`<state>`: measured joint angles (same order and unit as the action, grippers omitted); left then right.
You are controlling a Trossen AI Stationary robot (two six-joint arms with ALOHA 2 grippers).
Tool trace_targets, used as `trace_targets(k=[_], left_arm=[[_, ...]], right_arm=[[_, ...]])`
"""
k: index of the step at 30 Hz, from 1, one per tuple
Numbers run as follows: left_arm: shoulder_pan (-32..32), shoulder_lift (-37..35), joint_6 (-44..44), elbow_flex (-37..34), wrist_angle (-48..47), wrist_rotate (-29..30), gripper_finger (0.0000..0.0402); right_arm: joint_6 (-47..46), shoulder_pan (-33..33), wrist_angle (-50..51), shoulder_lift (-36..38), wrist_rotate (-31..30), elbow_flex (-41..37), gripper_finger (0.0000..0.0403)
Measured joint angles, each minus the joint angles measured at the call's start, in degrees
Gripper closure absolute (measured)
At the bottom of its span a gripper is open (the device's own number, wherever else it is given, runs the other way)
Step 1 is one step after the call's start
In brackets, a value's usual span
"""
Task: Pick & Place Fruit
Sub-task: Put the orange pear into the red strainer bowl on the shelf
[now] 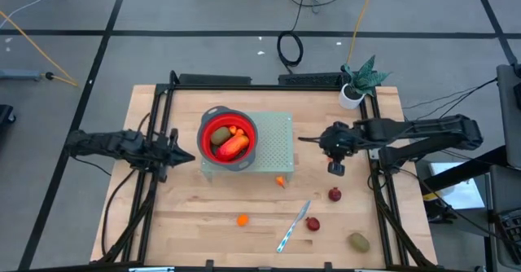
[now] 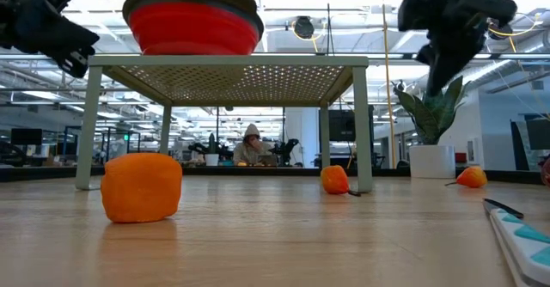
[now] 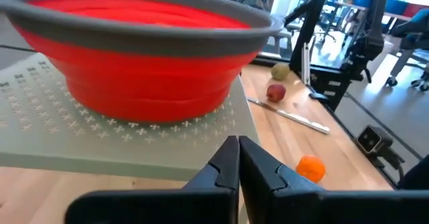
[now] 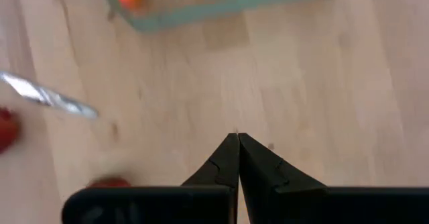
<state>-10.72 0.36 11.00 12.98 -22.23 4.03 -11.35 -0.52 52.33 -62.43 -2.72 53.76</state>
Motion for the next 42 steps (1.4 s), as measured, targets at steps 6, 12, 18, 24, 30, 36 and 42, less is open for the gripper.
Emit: trace_targets(k=[6,12,18,24,30,36,42], left_arm=[[0.02,0.00,1.50,-2.31,2.10,-0.39,0.0393],[0.02,0.00,1.38,-2.50,2.25,-0.89,0.0393],[0.02,0.00,1.17,-2.50,2.25,-1.20,0.0391],[0.02,0.00,1.09,-2.50,2.18,-1.20,0.0394],[0.02,0.00,1.06,-2.50,1.79,-1.18,0.0390],[0.02,0.00,1.19,-2.50,1.10,-1.17,0.0396],[0.02,0.00,1.78,-2.50,1.07,-1.16,0.0386]], right_arm=[[-4.70,-1.89,6.40,-1.28,-0.04,0.00,0.0398],[-6.21,-2.98,7.25,-1.26,0.04,0.00,0.0363],[-6.69,-4.00,7.26,-1.26,4.10,0.00,0.0301],[-7.71,-5.62,7.26,-1.26,4.23,-0.07,0.0230],[-7.55,-7.47,6.50,-1.23,4.31,-3.27,0.0187],[-7.51,-8.47,3.50,-1.24,4.05,-8.29,0.0184],[-7.27,-8.51,-3.89,-1.26,2.81,-13.04,0.0198]])
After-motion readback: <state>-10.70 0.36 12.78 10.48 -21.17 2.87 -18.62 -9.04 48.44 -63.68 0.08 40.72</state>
